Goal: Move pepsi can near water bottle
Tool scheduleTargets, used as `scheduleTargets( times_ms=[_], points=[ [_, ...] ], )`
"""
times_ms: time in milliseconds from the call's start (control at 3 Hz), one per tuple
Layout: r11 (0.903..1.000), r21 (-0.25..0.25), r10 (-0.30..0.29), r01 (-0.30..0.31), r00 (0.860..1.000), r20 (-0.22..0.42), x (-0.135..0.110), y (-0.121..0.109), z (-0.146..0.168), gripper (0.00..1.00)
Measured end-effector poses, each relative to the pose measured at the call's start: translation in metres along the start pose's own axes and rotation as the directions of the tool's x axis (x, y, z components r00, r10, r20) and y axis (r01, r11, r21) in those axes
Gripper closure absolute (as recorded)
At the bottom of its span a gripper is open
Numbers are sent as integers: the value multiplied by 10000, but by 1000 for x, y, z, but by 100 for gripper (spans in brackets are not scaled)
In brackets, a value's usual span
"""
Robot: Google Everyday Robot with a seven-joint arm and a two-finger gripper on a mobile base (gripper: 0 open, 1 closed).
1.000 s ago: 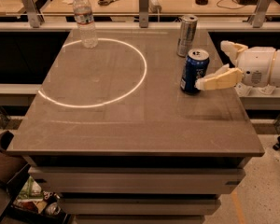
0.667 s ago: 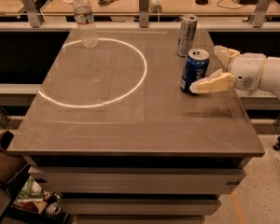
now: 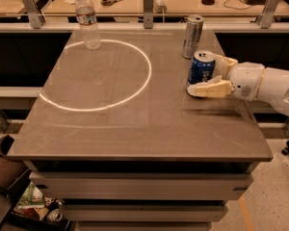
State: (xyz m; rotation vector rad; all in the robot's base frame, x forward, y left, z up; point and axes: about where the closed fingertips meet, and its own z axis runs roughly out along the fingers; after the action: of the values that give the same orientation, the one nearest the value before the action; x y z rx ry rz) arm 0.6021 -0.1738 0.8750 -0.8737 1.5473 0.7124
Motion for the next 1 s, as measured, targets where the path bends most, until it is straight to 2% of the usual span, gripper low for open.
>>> scheduleTargets(
  times_ms=[1000],
  points=[
    [9999, -145, -31, 31, 10000, 26, -2, 4, 8, 85]
  ],
)
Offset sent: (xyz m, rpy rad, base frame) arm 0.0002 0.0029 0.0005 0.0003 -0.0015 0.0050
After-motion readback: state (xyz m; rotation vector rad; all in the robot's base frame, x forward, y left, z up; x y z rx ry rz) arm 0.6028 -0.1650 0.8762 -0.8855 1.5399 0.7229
